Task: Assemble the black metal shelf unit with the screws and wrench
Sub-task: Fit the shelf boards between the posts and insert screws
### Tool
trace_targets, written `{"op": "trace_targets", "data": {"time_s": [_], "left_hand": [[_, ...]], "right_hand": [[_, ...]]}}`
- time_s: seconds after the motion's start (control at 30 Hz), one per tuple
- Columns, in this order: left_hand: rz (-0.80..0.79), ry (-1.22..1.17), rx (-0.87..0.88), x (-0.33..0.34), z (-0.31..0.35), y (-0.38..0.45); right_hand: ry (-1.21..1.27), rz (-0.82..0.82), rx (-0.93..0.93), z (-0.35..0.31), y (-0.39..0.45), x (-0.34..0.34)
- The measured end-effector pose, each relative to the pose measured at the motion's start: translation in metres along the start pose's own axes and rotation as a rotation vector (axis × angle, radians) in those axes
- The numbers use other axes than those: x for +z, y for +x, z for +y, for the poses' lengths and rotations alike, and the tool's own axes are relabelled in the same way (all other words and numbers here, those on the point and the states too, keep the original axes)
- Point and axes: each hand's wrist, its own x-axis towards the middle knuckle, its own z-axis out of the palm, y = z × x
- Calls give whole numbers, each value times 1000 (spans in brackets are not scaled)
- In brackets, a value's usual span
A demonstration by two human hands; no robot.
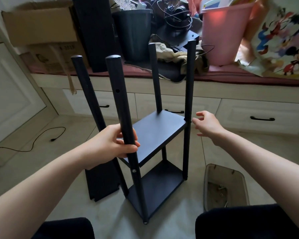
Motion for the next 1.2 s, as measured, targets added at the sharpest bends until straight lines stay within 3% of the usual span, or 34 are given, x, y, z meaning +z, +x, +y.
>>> {"op": "trace_targets", "data": {"time_s": [0.37, 0.6, 1.2], "left_hand": [[55, 54, -7, -14, -9, -2], [160, 84, 59, -18, -17, 0], [293, 108, 149, 3, -8, 33]], "right_hand": [[51, -13, -76, -13, 6, 10], [-44, 137, -180, -5, -6, 5], [-62, 152, -154, 15, -38, -40]]}}
